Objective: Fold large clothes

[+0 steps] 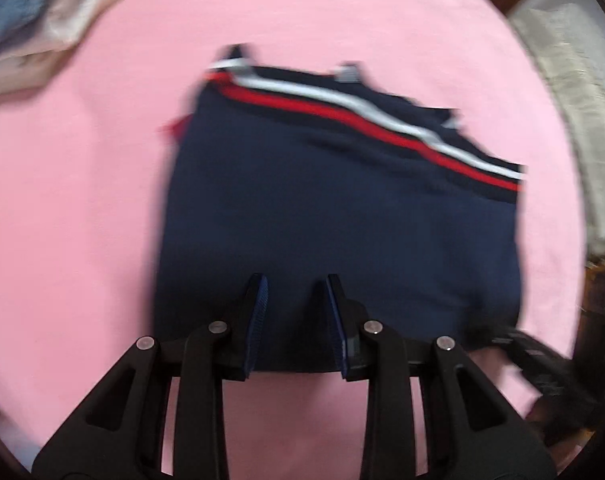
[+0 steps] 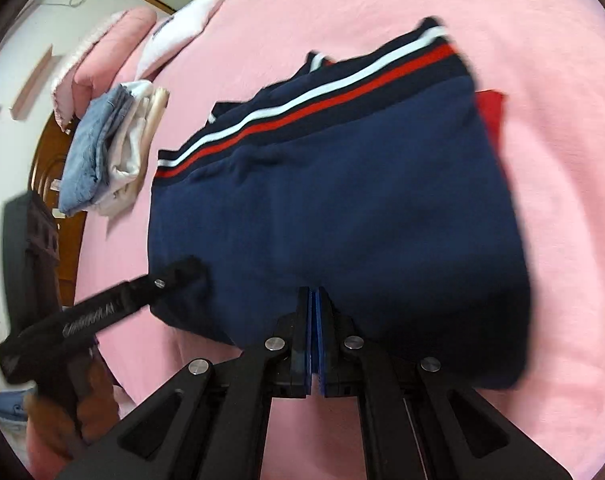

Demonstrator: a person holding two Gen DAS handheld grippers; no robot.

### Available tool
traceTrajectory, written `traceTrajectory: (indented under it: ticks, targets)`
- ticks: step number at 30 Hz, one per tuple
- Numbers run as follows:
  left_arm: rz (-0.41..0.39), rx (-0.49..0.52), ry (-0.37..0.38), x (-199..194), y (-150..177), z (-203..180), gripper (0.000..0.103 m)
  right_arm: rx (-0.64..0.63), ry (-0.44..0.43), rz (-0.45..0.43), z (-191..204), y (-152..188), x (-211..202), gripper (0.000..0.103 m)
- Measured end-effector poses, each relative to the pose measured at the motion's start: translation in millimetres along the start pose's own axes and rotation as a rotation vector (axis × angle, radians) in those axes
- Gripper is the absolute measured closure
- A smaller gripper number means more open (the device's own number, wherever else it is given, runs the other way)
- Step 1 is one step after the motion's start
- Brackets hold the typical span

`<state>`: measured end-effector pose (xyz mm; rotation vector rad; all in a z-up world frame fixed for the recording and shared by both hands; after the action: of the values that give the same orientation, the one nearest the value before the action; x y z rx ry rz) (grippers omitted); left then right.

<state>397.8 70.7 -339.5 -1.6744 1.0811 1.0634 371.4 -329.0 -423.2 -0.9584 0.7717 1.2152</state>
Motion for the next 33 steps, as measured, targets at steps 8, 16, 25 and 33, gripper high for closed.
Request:
traceTrajectory:
  ticks: [8, 16, 25, 33]
  targets:
    - [0.038, -0.175, -0.071, -15, 17, 61, 0.076, 0.096, 0.319, -0.052, -76, 7, -50, 0.102]
    - [0.084, -0.362, 0.134, -23, 44, 89, 0.076, 0.074, 0.205, -0.134, -21, -27, -59, 0.102]
    - [0.099, -0.406, 0.346, -29, 63, 113, 0.072, -0.004, 0.184, -0.008, 81, -57, 38, 0.102]
    - [0.120, -0.480, 0.573, -5, 57, 123, 0.047, 0.150, 0.129, 0.048, 73, -64, 94, 0.103]
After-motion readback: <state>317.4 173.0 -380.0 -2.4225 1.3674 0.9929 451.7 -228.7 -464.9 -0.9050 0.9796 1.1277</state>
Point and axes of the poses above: each gripper's, at about its wrist camera, not at the fingertips, and x roughly the way its jaws point, z to its left, y to its underside, the point moved 3 cm from there along x, roughly the way its jaws point, and after that the axes turned 6 degrees about y, right-handed, at the moved point
